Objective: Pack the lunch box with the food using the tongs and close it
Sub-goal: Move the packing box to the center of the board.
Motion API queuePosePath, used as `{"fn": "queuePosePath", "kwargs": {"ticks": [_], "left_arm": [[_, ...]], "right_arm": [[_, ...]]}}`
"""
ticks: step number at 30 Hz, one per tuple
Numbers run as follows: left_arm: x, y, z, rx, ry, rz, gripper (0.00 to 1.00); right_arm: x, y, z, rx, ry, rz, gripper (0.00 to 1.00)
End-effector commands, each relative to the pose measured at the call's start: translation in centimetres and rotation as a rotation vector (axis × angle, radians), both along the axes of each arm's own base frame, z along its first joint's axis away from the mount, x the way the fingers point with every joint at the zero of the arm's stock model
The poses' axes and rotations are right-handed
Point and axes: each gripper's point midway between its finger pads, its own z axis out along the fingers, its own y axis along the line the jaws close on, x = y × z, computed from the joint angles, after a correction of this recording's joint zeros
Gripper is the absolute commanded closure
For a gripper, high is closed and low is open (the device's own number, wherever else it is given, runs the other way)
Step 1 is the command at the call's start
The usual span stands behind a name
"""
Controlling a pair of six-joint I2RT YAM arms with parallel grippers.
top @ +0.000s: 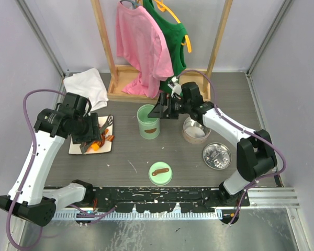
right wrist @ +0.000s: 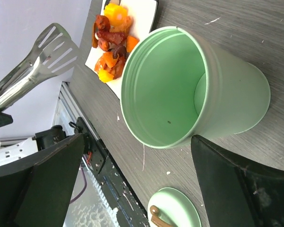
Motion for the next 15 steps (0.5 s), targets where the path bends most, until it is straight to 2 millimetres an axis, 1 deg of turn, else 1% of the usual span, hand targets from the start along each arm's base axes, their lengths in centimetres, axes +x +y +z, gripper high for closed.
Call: {"fn": "queuePosePath", "kwargs": {"ticks": [1,4,7,12,15], "left_arm": [[-0.7,1.2,-0.3,0.056,0.033,0.020,0.45],[-0.7,2.2,-0.7,0.108,0.036,0.055,0.45],[-0.5,2.6,-1.1,0.129,0.040,0.069,0.45],[0.0,3.3,-2.0,0.152,0.058,0.103,0.46],[0.9,3.6,-1.7,0.136,0.041,0.122,0.45]], "right_arm": [[0.1,-0.9,2.1,-0.025,-0.093,-0.044,0.00],[0.3,-2.7,2.0,-0.107,-0.117,-0.111,0.00],[0.1,-4.2,2.0,-0.158,-0.134,-0.161,0.00],[-1.0,-5.8,2.7,-0.166,-0.149,-0.229,0.00],[-1.9,-6.4,2.5,-0.158,-0.137,-0.250,0.00]]}}
